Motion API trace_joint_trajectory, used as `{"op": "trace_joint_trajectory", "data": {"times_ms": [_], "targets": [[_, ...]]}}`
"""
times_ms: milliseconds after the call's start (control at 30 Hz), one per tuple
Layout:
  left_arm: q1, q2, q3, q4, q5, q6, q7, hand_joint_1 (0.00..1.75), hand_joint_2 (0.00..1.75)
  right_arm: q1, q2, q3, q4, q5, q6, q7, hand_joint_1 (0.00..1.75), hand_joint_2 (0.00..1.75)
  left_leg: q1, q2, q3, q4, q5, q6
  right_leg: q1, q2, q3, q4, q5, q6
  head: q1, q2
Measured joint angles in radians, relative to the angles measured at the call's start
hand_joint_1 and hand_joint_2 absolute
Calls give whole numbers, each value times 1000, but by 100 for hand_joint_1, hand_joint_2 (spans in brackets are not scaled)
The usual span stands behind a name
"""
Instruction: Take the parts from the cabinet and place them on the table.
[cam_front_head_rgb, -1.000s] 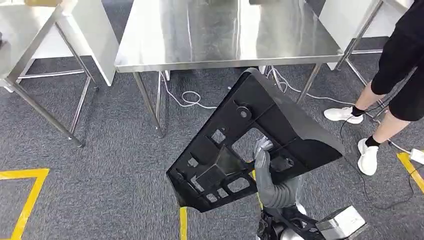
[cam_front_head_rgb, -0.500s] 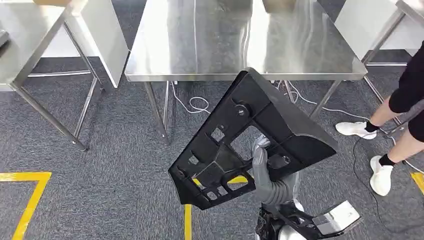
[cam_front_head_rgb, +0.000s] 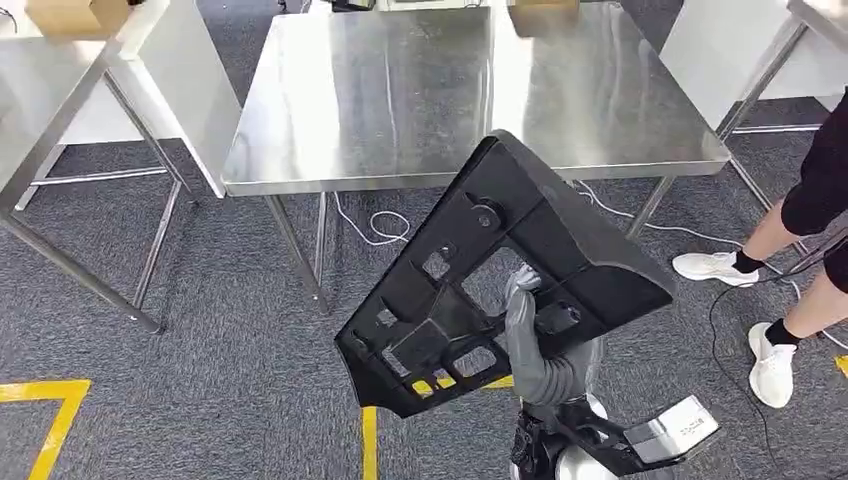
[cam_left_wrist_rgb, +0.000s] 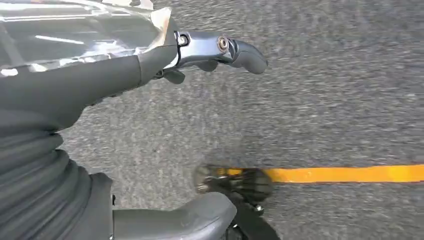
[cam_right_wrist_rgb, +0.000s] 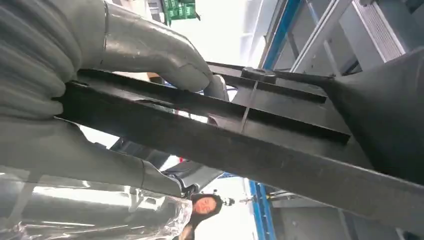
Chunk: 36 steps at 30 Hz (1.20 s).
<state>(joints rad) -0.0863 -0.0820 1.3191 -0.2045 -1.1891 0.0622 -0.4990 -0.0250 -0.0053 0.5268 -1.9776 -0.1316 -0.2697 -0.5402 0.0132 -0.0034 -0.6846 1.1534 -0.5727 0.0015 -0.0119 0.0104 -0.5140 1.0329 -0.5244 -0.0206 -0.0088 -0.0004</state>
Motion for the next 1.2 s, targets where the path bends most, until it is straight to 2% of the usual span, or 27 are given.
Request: {"op": "trace_joint_trajectory", "data": {"times_ms": [33, 67, 100, 133, 167, 233, 267, 300, 400, 433, 467, 533, 567, 600, 633, 700, 767, 833, 900, 933, 967, 1000, 1067, 1100, 1133, 1167, 1200], "targets": [[1, 0, 0, 0, 0, 0, 0, 0, 175, -1, 0, 0, 0, -2, 0, 0, 175, 175, -2, 1, 19, -79, 102, 10, 0, 0, 3, -2, -12, 4, 1, 0], [2, 2, 0, 0, 0, 0, 0, 0, 175, -5, 1, 0, 2, -4, 0, 1, 175, 175, -12, 0, 21, -81, 128, 20, 7, 2, 27, 1, -22, 10, 2, 0], [1, 3, 0, 0, 0, 0, 1, 0, 175, -8, 3, 0, 2, -6, 0, 1, 175, 175, -13, -2, 27, -82, 99, 27, 5, 6, 17, -5, -29, 18, 0, 0], [2, 3, 0, 0, 0, 0, 1, 0, 175, -9, 5, -1, 2, -8, -1, 2, 175, 175, -15, -3, 35, -95, 110, 36, 7, 7, 42, -1, -22, 29, 1, 0], [2, 4, 0, 0, 0, 0, 1, 0, 175, -10, 5, -1, 2, -9, -1, 2, 175, 175, -17, -6, 42, -104, 118, 45, 13, 7, 38, 17, -12, 41, -1, 0], [1, 4, 0, 0, -4, -1, 2, 0, 175, -15, 4, -2, 4, -11, -1, 3, 175, 175, -12, -5, 88, -116, 115, 59, 10, 3, 30, 45, -27, 48, 2, 0], [0, 4, 0, 0, -4, -1, 2, 0, 175, -19, 4, -3, 4, -11, -3, 2, 175, 175, -13, -6, 98, -118, 109, 67, 10, 2, 17, 84, -39, 43, 1, 0], [-1, 4, 0, 0, -4, -1, 4, 0, 175, -23, 4, -4, 4, -11, -3, 2, 175, 175, -13, -6, 102, -118, 105, 72, 8, 2, -27, 147, -61, 33, 5, 0], [-1, 4, 0, 0, -3, -1, 8, 0, 175, -23, 3, -6, 8, -12, -3, 2, 175, 175, -13, -8, 113, -117, 85, 69, 0, 2, -150, 271, -118, 35, 6, 0], [0, 4, 0, 0, -3, -1, 9, 0, 175, -23, 3, -6, 11, -12, -3, 2, 175, 175, -12, -10, 121, -117, 76, 66, -5, 2, -161, 251, -106, 46, 6, 0], [0, 4, 0, 0, -3, -1, 10, 0, 175, -22, 3, -6, 13, -12, -3, 2, 175, 175, -11, -13, 133, -116, 66, 61, -11, 1, -155, 196, -71, 66, 7, 0], [0, 3, 0, 0, 0, 1, 10, 0, 175, -22, 3, -5, 18, -11, -3, 2, 175, 175, -9, -14, 162, -116, 43, 50, -22, -3, -122, 44, 42, 99, 9, 0], [1, 4, 0, 0, 2, 2, 12, 0, 175, -21, 2, -5, 23, -11, -3, 2, 175, 175, -11, -15, 174, -113, 30, 42, -20, -14, -126, 37, 70, 98, 9, 0], [1, 5, 0, 0, 3, 3, 12, 0, 175, -24, 3, -5, 25, -11, -3, 3, 175, 175, -12, -14, 175, -114, 23, 35, -10, -24, -118, 27, 37, 68, 7, 0], [0, 5, 0, 0, 4, 5, 13, 0, 175, -22, 5, -4, 27, -10, -3, 4, 175, 175, -12, -12, 178, -116, 14, 26, -8, -21, -103, 27, 59, 54, 4, 0], [-1, 3, 0, 1, 6, 7, 15, 0, 175, -28, 9, -5, 27, -4, -9, 4, 175, 175, -6, -9, 188, -103, 16, 20, -10, -15, -90, 23, 51, 39, 2, 0], [-5, 0, 0, 2, 9, 8, 14, 0, 175, -33, 16, -5, 28, 1, -16, 4, 175, 175, -2, -2, 129, -5, 35, 11, -16, -14, -63, 11, 40, 24, 0, 0], [-4, -1, 0, 2, 13, 8, 15, 0, 175, -37, 16, -5, 29, 4, -18, 3, 175, 175, -1, -1, 27, 135, -5, 2, -15, -13, -45, 4, 29, 9, -1, 0], [-2, -1, 0, 2, 14, 9, 15, 0, 175, -37, 16, -7, 30, 4, -19, 3, 175, 175, -1, 0, -60, 210, -66, -2, -15, -9, -28, 3, 14, 8, -1, 0], [-2, -1, 0, 2, 14, 9, 15, 0, 175, -37, 16, -7, 31, 4, -20, 3, 175, 175, -1, 0, -80, 198, -67, -1, -15, -6, -16, 3, 3, 9, -2, 0], [-2, -1, 0, 2, 14, 9, 15, 0, 175, -37, 16, -7, 32, 4, -20, 3, 175, 175, -1, 0, -81, 159, -44, 2, -15, -5, -1, 2, -7, 10, -1, 0], [-2, -1, 0, 2, 15, 9, 14, 0, 175, -38, 15, -7, 33, 4, -21, 3, 175, 175, -2, 0, -68, 92, 9, 7, -14, -5, 14, 2, -19, 11, -1, 0], [-1, -1, 0, 2, 15, 10, 14, 0, 175, -44, 13, -7, 37, 4, -21, 3, 175, 175, -8, 2, -34, -52, 156, 28, -14, -6, 29, -1, -41, 16, -2, 0], [-1, 1, 0, 2, 16, 11, 15, 0, 175, -47, 12, -7, 42, 3, -23, 1, 175, 175, -20, -1, -43, -66, 115, 32, -4, 2, 36, 0, -53, 25, -4, 0], [0, 1, 0, 2, 16, 12, 15, 0, 175, -51, 11, -7, 43, 1, -26, 1, 175, 175, -19, -11, -26, -70, 106, 38, -3, -1, 47, -6, -69, 28, 0, 0], [1, 1, 1, 2, 16, 13, 16, 0, 175, -51, 11, -6, 45, 1, -27, 0, 175, 175, -18, -11, -19, -83, 104, 39, 4, -1, 77, 1, -54, 38, 1, 0], [1, 0, 1, 2, 16, 13, 16, 0, 175, -53, 10, -7, 46, 1, -30, -1, 175, 175, -19, -9, -15, -91, 102, 44, 6, 1, 83, -9, -47, 49, 2, 0]]}}
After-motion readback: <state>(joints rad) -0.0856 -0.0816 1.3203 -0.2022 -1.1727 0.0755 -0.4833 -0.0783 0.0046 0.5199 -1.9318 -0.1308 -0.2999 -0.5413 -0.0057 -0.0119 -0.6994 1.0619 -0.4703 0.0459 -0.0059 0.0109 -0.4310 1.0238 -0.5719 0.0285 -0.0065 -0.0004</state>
